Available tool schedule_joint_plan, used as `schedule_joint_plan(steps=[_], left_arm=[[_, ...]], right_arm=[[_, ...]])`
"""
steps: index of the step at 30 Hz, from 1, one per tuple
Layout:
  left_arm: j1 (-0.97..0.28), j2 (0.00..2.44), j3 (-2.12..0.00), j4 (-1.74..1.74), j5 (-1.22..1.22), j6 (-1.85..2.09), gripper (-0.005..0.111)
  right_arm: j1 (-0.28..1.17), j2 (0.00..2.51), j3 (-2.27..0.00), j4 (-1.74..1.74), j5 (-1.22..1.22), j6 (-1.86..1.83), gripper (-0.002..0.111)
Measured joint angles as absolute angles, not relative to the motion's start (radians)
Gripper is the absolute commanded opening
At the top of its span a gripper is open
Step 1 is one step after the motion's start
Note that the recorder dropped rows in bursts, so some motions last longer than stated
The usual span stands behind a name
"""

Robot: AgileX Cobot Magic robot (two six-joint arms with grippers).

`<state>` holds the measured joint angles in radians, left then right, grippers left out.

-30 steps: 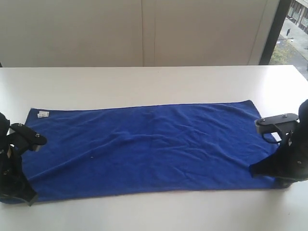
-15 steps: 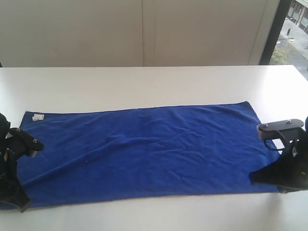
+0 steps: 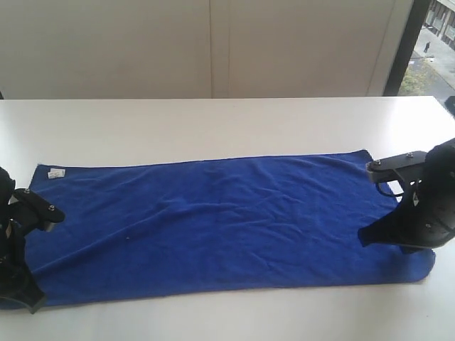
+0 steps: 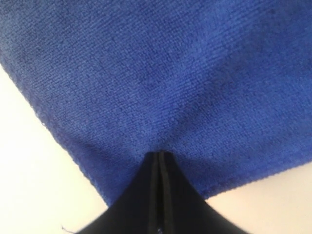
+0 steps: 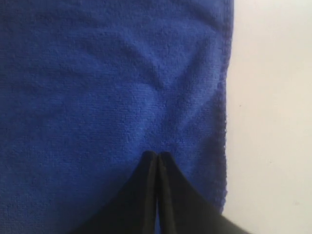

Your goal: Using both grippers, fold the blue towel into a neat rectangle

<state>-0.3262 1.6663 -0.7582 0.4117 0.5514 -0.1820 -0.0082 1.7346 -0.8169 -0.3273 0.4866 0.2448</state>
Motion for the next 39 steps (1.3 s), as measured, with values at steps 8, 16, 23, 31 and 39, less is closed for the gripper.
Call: schedule_joint_plan(steps=[8,16,23,31,39], left_arm=[[-0.326,1.666,-0.758,0.412,0.551,-0.182,0.0],[-0.326,1.666,-0.758,0.412,0.547,-0.182,0.0],[-0.326,1.666,-0.756,0.412,0.543,-0.18,0.0],[-0.326,1.666,-0.756,0.412,0.541,-0.18,0.0],[-0.326,1.666,-0.755,0.412,0.54,-0.178,0.0]], right_arm=[[-0.008,1.737,-0.817,-0.342,0.514,0.245,0.0],[-0.008,1.737,-0.787,-0.413,0.494,0.332,0.0],[-0.008,1.737,-0.781,-0.417,0.497,0.338,0.0],[-0.008,1.725,-0.733,-0.452,0.454,0.376,0.0],[-0.008,1.712,-0.7,-0.472,0.427,0.401,0.0]])
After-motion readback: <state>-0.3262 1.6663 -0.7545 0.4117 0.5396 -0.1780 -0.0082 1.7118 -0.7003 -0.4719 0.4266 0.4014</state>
